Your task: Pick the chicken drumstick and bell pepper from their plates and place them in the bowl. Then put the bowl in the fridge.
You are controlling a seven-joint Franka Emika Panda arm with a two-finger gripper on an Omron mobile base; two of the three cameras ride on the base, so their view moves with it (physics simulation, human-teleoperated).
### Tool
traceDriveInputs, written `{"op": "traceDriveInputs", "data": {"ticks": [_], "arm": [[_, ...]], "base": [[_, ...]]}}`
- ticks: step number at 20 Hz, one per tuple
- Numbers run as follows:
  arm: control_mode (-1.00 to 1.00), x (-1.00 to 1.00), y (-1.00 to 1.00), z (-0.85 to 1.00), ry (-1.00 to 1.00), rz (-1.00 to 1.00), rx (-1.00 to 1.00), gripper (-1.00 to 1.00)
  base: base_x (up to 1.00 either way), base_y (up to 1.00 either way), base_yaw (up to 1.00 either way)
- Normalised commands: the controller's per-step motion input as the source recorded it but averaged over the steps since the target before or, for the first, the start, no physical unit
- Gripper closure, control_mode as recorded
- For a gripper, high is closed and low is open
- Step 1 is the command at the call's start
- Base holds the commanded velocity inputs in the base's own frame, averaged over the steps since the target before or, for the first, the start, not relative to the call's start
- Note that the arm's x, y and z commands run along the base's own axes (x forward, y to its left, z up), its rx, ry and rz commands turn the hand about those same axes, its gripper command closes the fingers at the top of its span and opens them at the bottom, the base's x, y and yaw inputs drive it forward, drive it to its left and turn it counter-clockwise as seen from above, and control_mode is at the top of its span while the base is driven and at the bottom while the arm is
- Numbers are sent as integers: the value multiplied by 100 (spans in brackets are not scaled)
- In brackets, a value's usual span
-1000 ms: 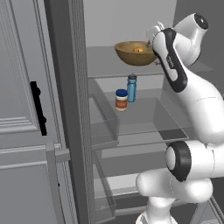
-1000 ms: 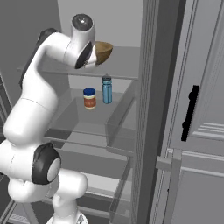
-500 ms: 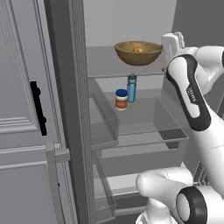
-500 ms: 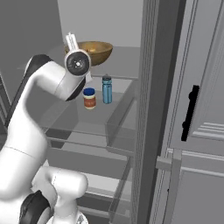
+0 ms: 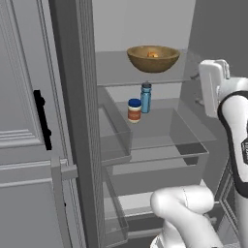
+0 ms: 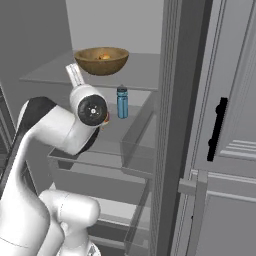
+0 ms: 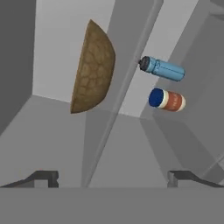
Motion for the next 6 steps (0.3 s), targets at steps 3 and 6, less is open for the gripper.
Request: {"op": "traceDriveInputs", "data": {"ticks": [3, 6], "arm": [[-100, -100, 25, -100, 0, 0, -13, -100], [-100, -100, 58, -100, 0, -4, -14, -100]], "base": [[0, 0, 0], [0, 0, 0]]}}
